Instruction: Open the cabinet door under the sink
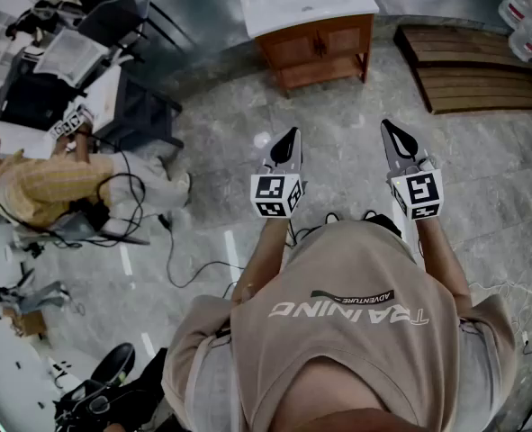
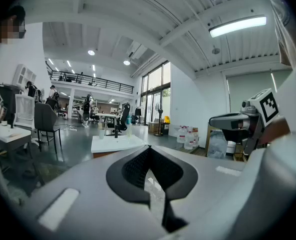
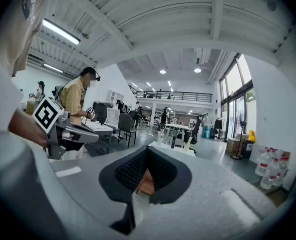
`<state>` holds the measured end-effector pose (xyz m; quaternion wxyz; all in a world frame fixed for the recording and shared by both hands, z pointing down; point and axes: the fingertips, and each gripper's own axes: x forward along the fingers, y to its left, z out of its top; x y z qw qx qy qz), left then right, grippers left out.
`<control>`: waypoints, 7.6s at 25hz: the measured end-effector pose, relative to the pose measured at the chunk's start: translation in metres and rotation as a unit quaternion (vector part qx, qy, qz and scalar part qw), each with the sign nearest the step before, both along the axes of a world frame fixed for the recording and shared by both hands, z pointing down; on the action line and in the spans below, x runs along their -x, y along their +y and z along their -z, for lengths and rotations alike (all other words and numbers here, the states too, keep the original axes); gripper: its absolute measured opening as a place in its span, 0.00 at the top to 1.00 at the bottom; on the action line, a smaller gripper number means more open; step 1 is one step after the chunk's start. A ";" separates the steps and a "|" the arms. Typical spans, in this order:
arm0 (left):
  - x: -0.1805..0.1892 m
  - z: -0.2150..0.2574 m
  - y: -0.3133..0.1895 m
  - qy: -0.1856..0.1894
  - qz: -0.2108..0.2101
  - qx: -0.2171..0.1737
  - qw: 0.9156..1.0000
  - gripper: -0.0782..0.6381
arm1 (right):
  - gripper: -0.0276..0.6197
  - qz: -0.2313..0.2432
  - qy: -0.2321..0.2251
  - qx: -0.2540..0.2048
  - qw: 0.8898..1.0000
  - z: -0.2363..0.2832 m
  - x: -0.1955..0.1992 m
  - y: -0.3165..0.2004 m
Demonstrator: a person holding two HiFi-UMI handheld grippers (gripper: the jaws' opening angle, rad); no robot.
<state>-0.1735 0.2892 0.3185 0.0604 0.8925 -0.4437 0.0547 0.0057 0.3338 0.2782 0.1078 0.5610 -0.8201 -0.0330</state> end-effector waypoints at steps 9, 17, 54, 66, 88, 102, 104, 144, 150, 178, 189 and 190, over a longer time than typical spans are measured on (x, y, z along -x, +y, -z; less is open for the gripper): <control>0.005 -0.018 -0.015 0.005 -0.016 0.019 1.000 0.87 | 0.95 -0.028 -0.005 0.011 1.000 -0.012 0.002 -0.005; -0.016 -0.036 -0.038 0.004 -0.024 0.046 0.999 0.87 | 0.95 -0.027 -0.002 0.038 0.999 -0.029 -0.016 -0.025; -0.127 -0.051 -0.218 -0.061 0.024 0.088 0.994 0.87 | 0.95 0.106 0.002 0.106 0.989 -0.111 -0.102 -0.224; -0.133 -0.039 -0.310 -0.003 -0.004 0.059 0.998 0.87 | 0.95 0.065 0.038 0.095 0.993 -0.070 -0.103 -0.293; -0.071 -0.071 -0.392 -0.044 -0.023 0.081 0.995 0.87 | 0.95 0.026 -0.001 0.115 0.993 -0.069 -0.050 -0.390; -0.129 -0.048 -0.443 -0.088 0.012 0.075 0.993 0.87 | 0.95 0.082 -0.025 0.124 0.989 -0.090 -0.117 -0.456; -0.135 -0.049 -0.448 -0.091 0.021 0.078 0.993 0.87 | 0.95 0.080 -0.023 0.115 0.990 -0.091 -0.133 -0.466; -0.129 -0.224 -0.425 -0.015 0.143 0.225 0.964 0.87 | 0.95 0.156 -0.029 0.146 0.976 -0.170 -0.101 -0.460; -0.133 -0.258 -0.420 0.003 0.123 0.236 0.964 0.87 | 0.95 0.178 -0.027 0.151 0.972 -0.209 -0.081 -0.478; -0.132 -0.421 -0.532 0.402 0.195 0.304 0.841 0.87 | 0.95 0.116 -0.023 0.249 0.961 -0.385 -0.081 -0.538; -0.151 -0.453 -0.555 0.594 0.202 0.307 0.716 0.86 | 0.95 0.105 -0.038 0.262 0.959 -0.404 -0.094 -0.549; -0.152 -0.456 -0.558 0.600 0.203 0.306 0.711 0.85 | 0.95 0.104 -0.038 0.264 0.958 -0.406 -0.096 -0.550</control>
